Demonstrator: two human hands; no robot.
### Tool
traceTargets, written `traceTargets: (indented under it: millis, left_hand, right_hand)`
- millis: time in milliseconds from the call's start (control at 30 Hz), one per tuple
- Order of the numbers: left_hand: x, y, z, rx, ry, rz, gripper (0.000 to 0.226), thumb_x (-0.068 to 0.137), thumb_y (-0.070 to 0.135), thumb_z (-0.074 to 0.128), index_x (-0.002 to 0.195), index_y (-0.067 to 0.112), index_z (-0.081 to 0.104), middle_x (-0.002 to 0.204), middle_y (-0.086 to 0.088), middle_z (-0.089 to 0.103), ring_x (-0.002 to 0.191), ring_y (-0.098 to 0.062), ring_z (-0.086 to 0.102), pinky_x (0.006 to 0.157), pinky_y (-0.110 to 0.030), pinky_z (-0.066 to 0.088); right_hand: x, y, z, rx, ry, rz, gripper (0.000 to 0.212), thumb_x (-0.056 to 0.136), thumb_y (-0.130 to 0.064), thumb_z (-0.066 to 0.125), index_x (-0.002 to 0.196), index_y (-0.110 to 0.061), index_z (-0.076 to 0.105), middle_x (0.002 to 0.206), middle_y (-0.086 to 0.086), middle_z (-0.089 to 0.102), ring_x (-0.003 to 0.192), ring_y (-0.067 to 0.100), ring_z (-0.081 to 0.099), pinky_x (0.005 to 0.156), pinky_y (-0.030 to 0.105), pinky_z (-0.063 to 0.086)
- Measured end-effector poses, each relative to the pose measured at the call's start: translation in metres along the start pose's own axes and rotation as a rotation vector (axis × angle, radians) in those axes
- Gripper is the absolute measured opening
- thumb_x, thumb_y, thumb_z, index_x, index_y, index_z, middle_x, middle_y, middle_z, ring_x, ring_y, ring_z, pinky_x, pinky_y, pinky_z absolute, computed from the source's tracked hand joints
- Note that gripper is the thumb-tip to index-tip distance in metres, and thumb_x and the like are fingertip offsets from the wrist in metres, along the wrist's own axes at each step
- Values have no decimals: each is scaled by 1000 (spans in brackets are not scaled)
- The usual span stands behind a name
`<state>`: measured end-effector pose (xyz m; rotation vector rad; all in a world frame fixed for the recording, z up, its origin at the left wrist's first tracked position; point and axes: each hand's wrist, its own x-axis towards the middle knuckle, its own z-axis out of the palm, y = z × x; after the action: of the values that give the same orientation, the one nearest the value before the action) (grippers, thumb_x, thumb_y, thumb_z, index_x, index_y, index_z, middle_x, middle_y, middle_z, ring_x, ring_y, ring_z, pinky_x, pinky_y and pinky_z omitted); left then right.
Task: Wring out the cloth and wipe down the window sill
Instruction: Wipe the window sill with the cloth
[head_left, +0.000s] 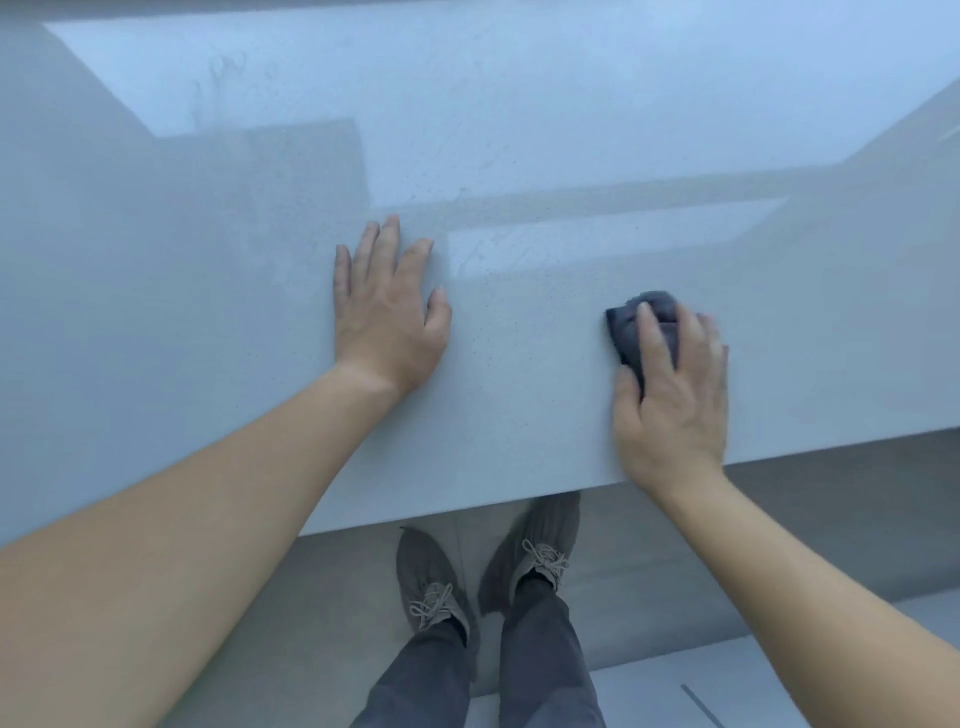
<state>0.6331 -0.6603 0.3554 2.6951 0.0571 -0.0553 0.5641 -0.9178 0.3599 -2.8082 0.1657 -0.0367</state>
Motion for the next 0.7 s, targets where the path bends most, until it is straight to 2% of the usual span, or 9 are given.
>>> traceTargets:
  millis: [100, 167, 233, 333, 400, 467, 600, 667, 700]
  left_hand:
    - [15, 14, 4, -11, 4, -1, 54, 96, 32, 45, 148, 18, 38, 165, -10, 15, 153, -23, 5, 123, -45, -6]
    - [24, 19, 7, -11, 11, -25, 54, 97, 33, 43, 149, 19, 36, 165, -10, 13, 153, -22, 3, 123, -45, -6]
    - [31, 21, 10, 0, 16, -99, 57, 97, 35, 39, 151, 19, 33, 166, -8, 10, 153, -20, 0, 123, -46, -7]
    - [34, 25, 17, 71, 25, -156, 60, 97, 41, 33, 154, 22, 27, 167, -6, 6, 153, -18, -2, 123, -45, -7]
    - [33, 26, 19, 111, 26, -152, 62, 96, 44, 31, 155, 23, 25, 167, -6, 5, 153, -18, -3, 123, -46, -7]
    - [32, 26, 20, 137, 21, -149, 64, 95, 47, 28, 155, 23, 24, 167, -7, 5, 153, -18, -4, 123, -46, -6]
    - [31, 30, 22, 174, 31, -158, 65, 94, 48, 26, 155, 23, 23, 167, -6, 5, 153, -17, -4, 123, -45, -6]
    - [31, 31, 23, 191, 28, -166, 65, 94, 48, 25, 155, 25, 21, 167, -5, 4, 153, -16, -5, 123, -44, -7]
    - [31, 31, 23, 199, 23, -171, 66, 94, 48, 24, 156, 26, 20, 167, -4, 3, 153, -15, -6, 123, -44, -7]
  right_hand:
    - [-39, -18, 16, 19, -103, -412, 57, 92, -25, 55, 147, -22, 43, 157, 11, 32, 146, 41, 26, 116, 61, 23]
    - [-36, -11, 13, 0, -178, -576, 57, 92, -27, 54, 148, -27, 42, 158, 6, 32, 148, 38, 23, 120, 57, 18]
    - [2, 4, 8, -8, -145, -520, 56, 90, -27, 51, 146, -25, 45, 157, 8, 36, 147, 40, 26, 120, 57, 16]
    - [81, 20, 0, -4, -43, -96, 57, 93, -29, 44, 150, -25, 37, 160, 7, 27, 149, 38, 17, 121, 56, 10]
    - [113, 10, 1, 10, -4, 60, 58, 97, -31, 42, 153, -27, 28, 163, 4, 17, 151, 34, 10, 123, 53, 7]
    - [111, -14, 11, -17, -18, -44, 60, 96, -31, 44, 154, -26, 27, 163, 6, 17, 150, 36, 10, 123, 53, 8]
    - [78, -28, 22, -13, -164, -536, 57, 95, -27, 50, 151, -24, 39, 160, 9, 29, 148, 38, 22, 122, 55, 13]
    - [107, -11, 14, -19, -189, -607, 55, 95, -25, 50, 149, -25, 41, 160, 8, 31, 148, 38, 24, 123, 54, 12]
    - [129, -1, 12, -31, -168, -538, 55, 95, -24, 49, 150, -25, 40, 160, 8, 30, 148, 38, 23, 123, 53, 11]
